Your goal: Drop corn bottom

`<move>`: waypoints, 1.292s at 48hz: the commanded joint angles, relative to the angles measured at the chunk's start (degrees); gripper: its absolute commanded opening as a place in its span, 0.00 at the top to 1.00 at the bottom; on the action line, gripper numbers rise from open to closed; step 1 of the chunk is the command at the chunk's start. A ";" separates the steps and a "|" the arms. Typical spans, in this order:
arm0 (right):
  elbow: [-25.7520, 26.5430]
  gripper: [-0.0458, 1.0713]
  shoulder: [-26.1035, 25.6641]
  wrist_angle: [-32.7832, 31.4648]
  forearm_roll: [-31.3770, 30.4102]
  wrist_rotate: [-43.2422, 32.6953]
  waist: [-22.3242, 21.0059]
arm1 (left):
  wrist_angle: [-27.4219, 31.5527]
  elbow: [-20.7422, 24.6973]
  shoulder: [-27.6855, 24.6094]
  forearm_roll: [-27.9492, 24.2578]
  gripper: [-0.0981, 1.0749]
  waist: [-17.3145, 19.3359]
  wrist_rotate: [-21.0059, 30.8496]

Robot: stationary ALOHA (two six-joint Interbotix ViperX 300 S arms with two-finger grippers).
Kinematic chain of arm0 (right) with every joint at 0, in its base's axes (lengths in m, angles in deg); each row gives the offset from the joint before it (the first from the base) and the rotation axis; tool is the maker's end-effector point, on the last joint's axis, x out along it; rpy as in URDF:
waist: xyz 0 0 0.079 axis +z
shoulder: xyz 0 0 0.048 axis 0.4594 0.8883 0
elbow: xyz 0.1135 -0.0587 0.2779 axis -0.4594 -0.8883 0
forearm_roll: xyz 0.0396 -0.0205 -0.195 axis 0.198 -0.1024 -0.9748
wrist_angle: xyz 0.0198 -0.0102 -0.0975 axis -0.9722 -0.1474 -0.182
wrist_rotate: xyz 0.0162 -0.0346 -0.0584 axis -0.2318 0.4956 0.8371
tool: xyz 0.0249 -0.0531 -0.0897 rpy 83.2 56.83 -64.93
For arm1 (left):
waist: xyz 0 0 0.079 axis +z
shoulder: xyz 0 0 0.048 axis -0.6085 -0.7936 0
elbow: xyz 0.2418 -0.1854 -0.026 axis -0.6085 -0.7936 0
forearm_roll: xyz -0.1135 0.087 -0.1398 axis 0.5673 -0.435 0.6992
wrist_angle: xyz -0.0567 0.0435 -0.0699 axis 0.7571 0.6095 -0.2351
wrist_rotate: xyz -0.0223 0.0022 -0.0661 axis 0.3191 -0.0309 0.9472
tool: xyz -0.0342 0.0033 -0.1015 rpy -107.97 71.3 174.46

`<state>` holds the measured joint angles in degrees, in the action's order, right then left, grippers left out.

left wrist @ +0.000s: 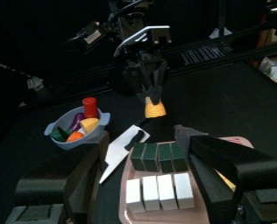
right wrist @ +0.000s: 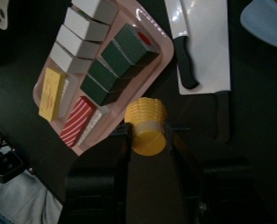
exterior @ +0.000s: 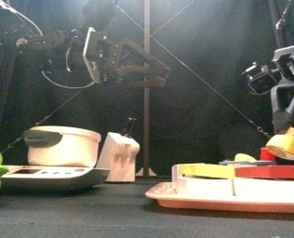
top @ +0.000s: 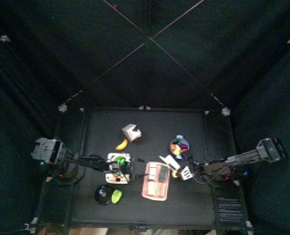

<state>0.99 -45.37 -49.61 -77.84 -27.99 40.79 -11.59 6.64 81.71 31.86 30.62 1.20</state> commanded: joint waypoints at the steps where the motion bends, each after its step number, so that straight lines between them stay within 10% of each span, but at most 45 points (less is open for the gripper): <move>1: 0.53 0.50 -0.09 0.00 0.70 -0.18 0.62 | -0.62 0.53 0.62 0.09 0.10 0.00 -0.18; 32: 3.25 0.44 13.18 2.11 1.23 0.09 1.76 | -0.62 -1.14 0.62 4.13 0.10 0.00 -0.18; 46: 5.10 0.23 12.48 -2.37 0.70 0.44 1.93 | -0.62 -1.32 0.53 4.22 0.10 0.00 -0.18; 62: 7.65 0.22 7.82 -13.27 -0.18 0.44 2.02 | -0.62 -1.32 0.26 4.22 0.10 0.00 -0.18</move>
<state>6.96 -35.27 -60.07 -77.58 -27.72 42.73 -11.59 4.88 81.62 35.99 30.62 1.12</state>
